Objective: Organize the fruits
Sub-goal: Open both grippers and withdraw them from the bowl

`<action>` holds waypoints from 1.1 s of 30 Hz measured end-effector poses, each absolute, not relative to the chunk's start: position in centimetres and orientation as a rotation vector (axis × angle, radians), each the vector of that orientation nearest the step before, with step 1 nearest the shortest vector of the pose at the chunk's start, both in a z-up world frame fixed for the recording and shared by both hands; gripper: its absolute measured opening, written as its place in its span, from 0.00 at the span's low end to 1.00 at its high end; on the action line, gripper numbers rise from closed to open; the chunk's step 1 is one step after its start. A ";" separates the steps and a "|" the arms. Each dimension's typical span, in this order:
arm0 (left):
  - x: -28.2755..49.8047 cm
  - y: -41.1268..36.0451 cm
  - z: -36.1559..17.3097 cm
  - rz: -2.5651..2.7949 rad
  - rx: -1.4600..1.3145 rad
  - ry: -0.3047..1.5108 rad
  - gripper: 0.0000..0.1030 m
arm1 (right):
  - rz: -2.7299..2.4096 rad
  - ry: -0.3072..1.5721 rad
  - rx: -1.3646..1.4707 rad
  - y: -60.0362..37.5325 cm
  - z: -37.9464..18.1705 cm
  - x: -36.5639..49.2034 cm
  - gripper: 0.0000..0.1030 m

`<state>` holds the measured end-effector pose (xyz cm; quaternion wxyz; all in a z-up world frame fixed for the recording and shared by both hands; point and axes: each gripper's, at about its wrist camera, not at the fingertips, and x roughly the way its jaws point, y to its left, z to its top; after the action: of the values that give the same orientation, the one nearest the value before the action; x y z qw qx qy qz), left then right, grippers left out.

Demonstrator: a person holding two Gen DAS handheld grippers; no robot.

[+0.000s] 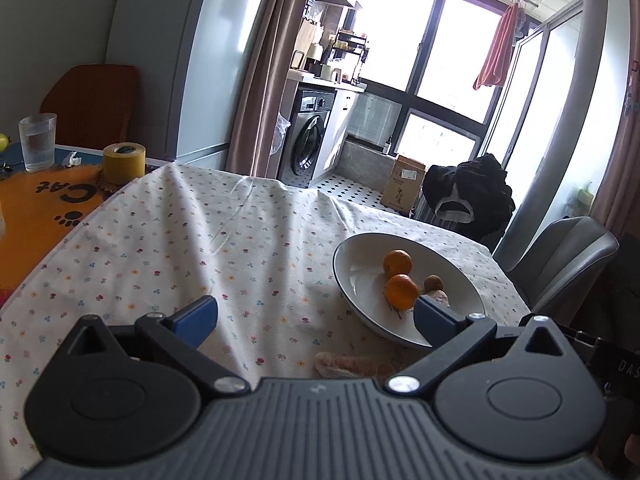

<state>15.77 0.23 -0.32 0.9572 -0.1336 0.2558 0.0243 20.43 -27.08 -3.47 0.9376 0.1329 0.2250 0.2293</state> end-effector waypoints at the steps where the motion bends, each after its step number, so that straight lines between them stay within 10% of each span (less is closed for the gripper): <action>1: 15.5 0.3 -0.4 0.053 -0.268 0.517 1.00 | 0.463 0.465 0.266 -27.1 -3.5 20.4 1.00; 33: 12.1 -0.6 -2.7 0.188 -0.224 0.577 1.00 | 0.454 0.530 0.189 -26.8 -4.6 17.2 1.00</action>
<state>12.09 -0.64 -2.74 0.9482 -0.1101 0.2834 0.0924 17.19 -26.85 -4.57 0.9353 0.0926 0.2594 0.2220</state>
